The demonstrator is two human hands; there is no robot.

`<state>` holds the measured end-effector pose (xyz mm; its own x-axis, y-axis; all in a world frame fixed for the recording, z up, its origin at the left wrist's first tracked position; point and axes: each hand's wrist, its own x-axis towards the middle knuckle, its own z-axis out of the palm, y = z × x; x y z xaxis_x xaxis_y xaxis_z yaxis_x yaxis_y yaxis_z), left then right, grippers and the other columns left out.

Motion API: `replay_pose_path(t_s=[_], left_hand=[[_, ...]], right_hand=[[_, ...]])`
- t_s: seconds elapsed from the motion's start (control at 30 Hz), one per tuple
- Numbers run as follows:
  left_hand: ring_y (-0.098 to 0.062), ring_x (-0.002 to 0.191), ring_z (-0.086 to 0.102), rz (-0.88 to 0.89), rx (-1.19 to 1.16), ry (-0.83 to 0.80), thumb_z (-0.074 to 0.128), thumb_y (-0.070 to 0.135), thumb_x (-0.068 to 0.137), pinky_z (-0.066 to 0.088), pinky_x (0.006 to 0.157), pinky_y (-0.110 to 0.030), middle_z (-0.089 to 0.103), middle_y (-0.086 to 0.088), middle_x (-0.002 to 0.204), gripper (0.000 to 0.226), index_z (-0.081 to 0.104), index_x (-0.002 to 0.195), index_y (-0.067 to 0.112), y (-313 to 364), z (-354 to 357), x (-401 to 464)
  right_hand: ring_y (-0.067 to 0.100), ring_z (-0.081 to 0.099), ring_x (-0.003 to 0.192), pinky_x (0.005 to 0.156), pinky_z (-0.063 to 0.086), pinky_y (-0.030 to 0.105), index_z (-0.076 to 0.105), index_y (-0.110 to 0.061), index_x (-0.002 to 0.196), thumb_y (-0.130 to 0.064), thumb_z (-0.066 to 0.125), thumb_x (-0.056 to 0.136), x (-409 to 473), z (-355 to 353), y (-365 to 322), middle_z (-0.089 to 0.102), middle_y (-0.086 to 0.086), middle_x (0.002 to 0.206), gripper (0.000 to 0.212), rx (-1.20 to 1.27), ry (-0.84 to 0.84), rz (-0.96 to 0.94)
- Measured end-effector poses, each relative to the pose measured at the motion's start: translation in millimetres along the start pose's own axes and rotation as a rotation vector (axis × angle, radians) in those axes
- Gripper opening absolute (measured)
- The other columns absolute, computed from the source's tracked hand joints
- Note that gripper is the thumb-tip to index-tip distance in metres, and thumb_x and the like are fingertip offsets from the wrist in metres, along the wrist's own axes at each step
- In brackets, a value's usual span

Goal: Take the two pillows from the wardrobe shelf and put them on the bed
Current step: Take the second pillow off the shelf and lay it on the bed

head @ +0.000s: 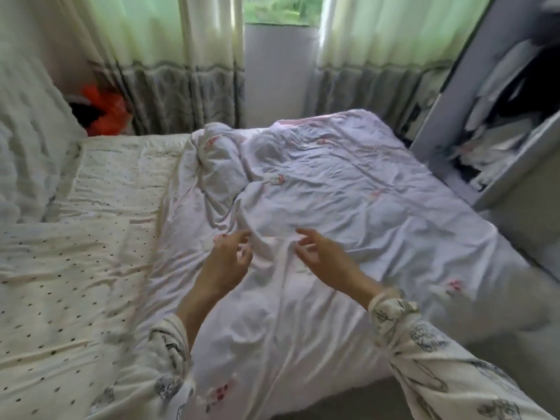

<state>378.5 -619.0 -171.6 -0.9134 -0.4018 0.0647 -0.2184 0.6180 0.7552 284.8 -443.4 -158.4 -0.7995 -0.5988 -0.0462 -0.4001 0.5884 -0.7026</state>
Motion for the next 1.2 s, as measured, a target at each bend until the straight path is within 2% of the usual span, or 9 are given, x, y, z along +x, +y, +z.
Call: replay_pose_path(t_s=[0.13,0.27,0.4,0.53,0.63,0.9,0.97,1.1,1.2], left_hand=[[-0.014,0.089,0.060,0.203,-0.144,-0.099,0.053,0.013,0.092,0.050,0.083,-0.030,0.065,-0.006,0.110,0.027,0.059,0.118,0.009,128,93,17],[-0.017,0.089,0.061,0.401,-0.196,-0.262,0.055,0.014,0.091,0.047,0.083,-0.027,0.061,-0.001,0.102,0.029,0.057,0.120,0.013,248,184,49],[-0.021,0.090,0.062,0.539,-0.260,-0.361,0.054,0.011,0.090,0.049,0.086,-0.033,0.061,-0.004,0.103,0.028,0.057,0.119,0.012,349,283,80],[-0.020,0.098,0.059,0.643,-0.287,-0.428,0.052,0.014,0.092,0.049,0.086,-0.035,0.059,-0.003,0.116,0.033,0.052,0.124,0.012,424,390,107],[-0.017,0.096,0.057,0.621,-0.356,-0.466,0.051,0.013,0.092,0.044,0.082,-0.025,0.057,0.000,0.111,0.034,0.050,0.126,0.010,479,461,138],[-0.017,0.091,0.057,0.653,-0.380,-0.522,0.050,0.010,0.092,0.041,0.077,-0.019,0.058,-0.003,0.106,0.033,0.050,0.125,0.007,619,617,217],[-0.016,0.091,0.057,0.656,-0.375,-0.541,0.050,0.010,0.093,0.041,0.077,-0.019,0.059,-0.004,0.107,0.032,0.050,0.125,0.007,651,657,231],[-0.014,0.093,0.056,0.661,-0.347,-0.558,0.048,0.013,0.094,0.042,0.067,-0.007,0.058,-0.001,0.108,0.032,0.050,0.126,0.011,711,739,262],[-0.015,0.094,0.055,0.677,-0.334,-0.491,0.048,0.011,0.093,0.044,0.078,-0.022,0.057,0.001,0.110,0.032,0.051,0.125,0.011,757,798,287]], right_hand=[[0.023,0.064,0.099,0.078,0.042,0.019,0.055,-0.013,0.127,-0.021,0.056,0.092,-66,-142,68,0.067,0.009,0.111,0.036,0.045,0.263,0.130],[0.010,0.056,0.087,0.064,0.041,0.006,0.056,-0.017,0.125,-0.025,0.054,0.093,-128,-251,141,0.059,-0.003,0.100,0.033,0.086,0.481,0.246],[-0.004,0.053,0.081,0.066,0.039,0.004,0.057,-0.024,0.123,-0.031,0.053,0.093,-170,-338,217,0.058,-0.007,0.100,0.031,0.099,0.676,0.351],[-0.003,0.057,0.084,0.069,0.041,0.005,0.060,-0.025,0.117,-0.029,0.055,0.091,-187,-421,301,0.062,-0.010,0.097,0.027,0.101,0.811,0.432],[0.009,0.062,0.091,0.082,0.043,0.016,0.061,-0.019,0.117,-0.024,0.058,0.091,-182,-487,360,0.064,-0.006,0.096,0.027,0.094,0.888,0.467],[0.011,0.063,0.091,0.083,0.043,0.017,0.057,-0.030,0.107,-0.019,0.058,0.091,-169,-636,496,0.067,0.003,0.100,0.020,0.163,0.929,0.477],[0.015,0.063,0.093,0.088,0.044,0.021,0.056,-0.028,0.108,-0.018,0.057,0.091,-170,-673,534,0.066,0.005,0.101,0.020,0.161,0.950,0.481],[0.019,0.063,0.097,0.091,0.044,0.025,0.058,-0.018,0.119,-0.018,0.056,0.092,-165,-748,616,0.066,0.006,0.105,0.027,0.165,0.921,0.486],[0.016,0.063,0.095,0.089,0.043,0.022,0.057,-0.018,0.120,-0.019,0.056,0.092,-154,-810,676,0.065,0.000,0.100,0.028,0.141,0.870,0.431]])
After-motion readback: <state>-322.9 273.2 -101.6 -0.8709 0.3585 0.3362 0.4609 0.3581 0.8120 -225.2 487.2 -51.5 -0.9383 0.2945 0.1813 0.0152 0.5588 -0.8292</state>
